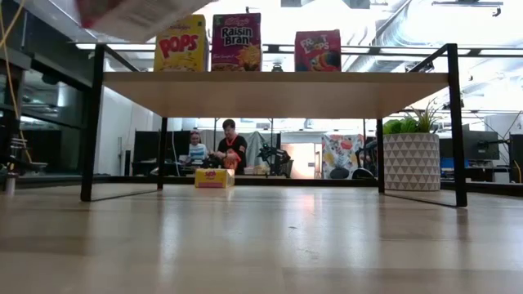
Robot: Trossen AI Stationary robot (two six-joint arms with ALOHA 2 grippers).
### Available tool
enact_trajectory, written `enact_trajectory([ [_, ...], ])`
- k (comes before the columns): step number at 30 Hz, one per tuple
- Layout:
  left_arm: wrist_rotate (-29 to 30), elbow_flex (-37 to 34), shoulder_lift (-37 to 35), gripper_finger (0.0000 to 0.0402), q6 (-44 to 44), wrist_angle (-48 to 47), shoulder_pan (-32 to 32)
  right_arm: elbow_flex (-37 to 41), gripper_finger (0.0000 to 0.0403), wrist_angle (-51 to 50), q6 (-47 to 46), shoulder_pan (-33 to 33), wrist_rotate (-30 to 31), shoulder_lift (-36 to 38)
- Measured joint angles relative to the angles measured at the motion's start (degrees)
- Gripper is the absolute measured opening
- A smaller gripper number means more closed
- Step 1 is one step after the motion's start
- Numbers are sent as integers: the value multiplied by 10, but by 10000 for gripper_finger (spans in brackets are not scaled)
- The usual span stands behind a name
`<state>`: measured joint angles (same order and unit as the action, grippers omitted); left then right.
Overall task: Stack cereal on shelf
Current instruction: Put the red cereal box on the shelf
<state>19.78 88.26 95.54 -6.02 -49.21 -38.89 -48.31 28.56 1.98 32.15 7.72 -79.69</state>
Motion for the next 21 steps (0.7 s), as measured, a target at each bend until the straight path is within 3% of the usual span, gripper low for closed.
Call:
enact_trajectory([
  [3,47,12,-12,145,-50,-2,-2,1,256,18,-10,-3,28,-29],
  [11,104,13,-33,143,-174,5,-2,-1,256,106,-11,-14,44,-77],
  [16,105,12,-33,143,-184,16,-1,-39,256,19,49,-14,175,-98],
  [21,122,12,-33,143,-184,15,0,-104,256,-62,83,-14,192,-133],
])
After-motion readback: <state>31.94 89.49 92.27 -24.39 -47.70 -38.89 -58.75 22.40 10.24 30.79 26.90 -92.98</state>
